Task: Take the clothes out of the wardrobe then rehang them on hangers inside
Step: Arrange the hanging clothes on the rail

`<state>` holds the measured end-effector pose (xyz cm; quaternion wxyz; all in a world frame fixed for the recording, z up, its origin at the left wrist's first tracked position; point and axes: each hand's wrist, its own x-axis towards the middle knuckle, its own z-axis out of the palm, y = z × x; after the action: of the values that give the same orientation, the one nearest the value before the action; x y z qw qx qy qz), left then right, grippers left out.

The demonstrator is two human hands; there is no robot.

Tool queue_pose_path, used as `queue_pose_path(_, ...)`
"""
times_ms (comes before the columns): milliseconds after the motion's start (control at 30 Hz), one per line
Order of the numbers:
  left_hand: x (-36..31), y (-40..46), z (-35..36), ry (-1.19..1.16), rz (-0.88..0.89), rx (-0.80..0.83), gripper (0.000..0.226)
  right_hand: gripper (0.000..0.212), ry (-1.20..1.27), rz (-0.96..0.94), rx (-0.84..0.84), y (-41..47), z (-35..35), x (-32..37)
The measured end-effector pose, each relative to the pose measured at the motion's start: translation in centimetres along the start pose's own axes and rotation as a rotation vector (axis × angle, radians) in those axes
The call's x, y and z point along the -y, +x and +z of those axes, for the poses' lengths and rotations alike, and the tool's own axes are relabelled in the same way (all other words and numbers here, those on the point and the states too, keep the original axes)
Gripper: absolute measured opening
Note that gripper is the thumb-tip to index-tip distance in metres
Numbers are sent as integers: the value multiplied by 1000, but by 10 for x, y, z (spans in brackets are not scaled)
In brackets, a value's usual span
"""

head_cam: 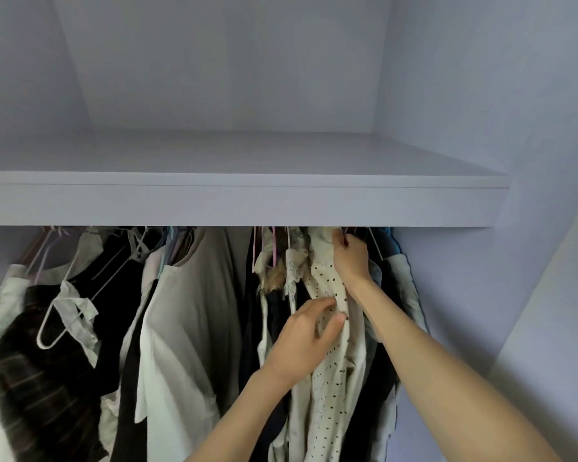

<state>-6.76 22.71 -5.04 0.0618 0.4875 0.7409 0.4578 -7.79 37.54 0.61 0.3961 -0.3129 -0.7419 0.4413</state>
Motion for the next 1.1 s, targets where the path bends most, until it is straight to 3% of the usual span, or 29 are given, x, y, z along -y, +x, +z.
queue_pose_path(167,5,5,5,-25,-75,47,52,40,-30,85,-1,10,19,-8)
queue_pose_path(300,14,1,15,14,-94,58,27,42,-150,191,37,8,21,-10)
queue_pose_path(400,19,-7,22,80,-104,73,21,40,-232,201,107,-1,14,-18)
queue_pose_path(600,13,-8,33,82,-96,59,35,22,-538,-68,142,-13,-9,-29)
queue_pose_path(700,8,-3,44,52,-137,67,51,34,-873,-279,38,-12,-17,-28)
queue_pose_path(767,5,0,50,42,-158,71,59,44,-958,-327,35,-6,-21,-28)
queue_pose_path(933,8,5,55,30,-150,78,69,62,-919,-241,192,15,-19,-38)
queue_pose_path(1100,16,9,51,34,-67,189,65,55,-794,-238,202,24,-26,-45)
